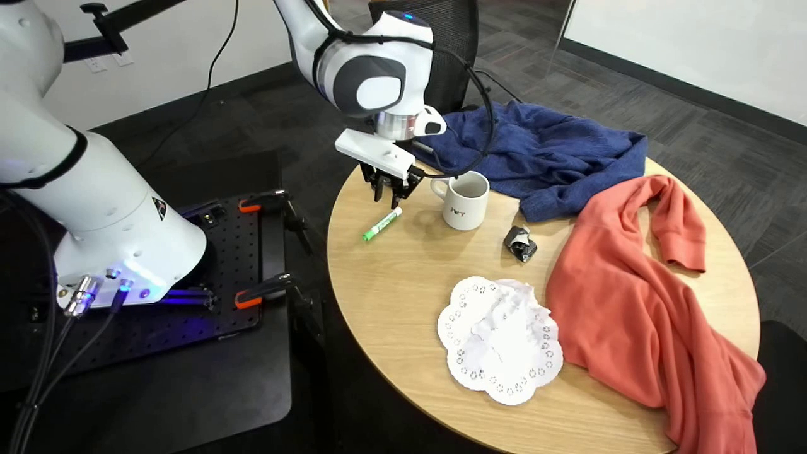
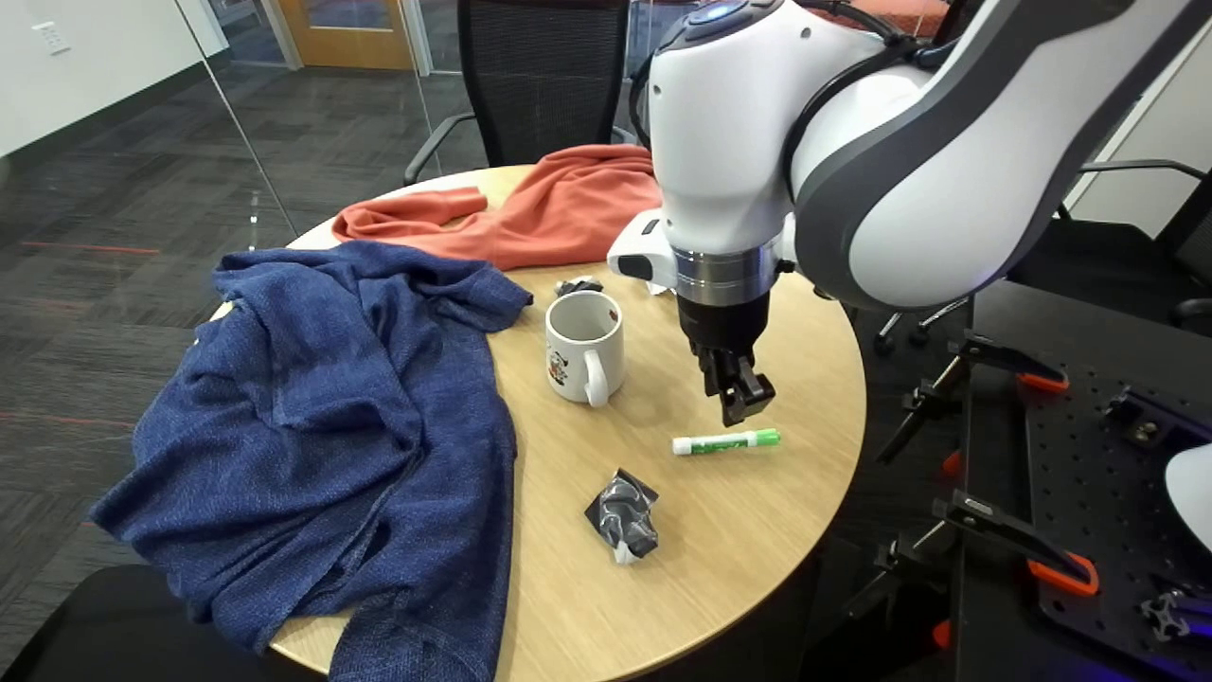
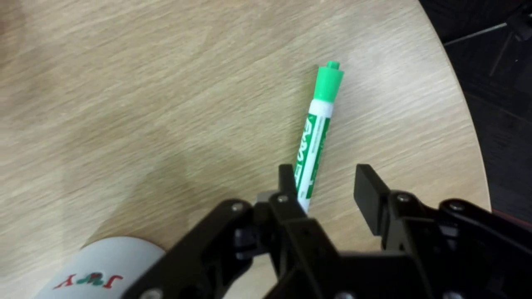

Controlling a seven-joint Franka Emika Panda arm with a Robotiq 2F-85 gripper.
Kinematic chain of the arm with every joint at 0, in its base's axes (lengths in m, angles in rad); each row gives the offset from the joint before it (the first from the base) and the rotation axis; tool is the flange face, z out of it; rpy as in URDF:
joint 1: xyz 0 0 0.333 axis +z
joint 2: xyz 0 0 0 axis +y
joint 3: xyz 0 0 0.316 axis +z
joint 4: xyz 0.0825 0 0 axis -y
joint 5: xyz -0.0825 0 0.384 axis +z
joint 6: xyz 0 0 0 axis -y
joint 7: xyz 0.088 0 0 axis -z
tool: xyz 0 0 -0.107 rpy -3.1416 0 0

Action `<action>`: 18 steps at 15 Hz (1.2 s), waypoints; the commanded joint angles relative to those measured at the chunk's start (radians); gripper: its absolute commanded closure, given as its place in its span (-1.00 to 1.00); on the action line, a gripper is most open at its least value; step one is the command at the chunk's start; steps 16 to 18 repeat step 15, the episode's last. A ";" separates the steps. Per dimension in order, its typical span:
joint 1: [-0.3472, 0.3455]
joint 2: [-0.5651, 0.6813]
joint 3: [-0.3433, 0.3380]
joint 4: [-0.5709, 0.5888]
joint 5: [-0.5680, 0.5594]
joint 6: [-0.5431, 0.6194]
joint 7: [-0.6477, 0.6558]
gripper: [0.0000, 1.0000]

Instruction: Take the marker out of the mug and put it on the table

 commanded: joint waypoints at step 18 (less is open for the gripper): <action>0.003 -0.023 -0.002 0.019 -0.025 -0.001 0.030 -1.00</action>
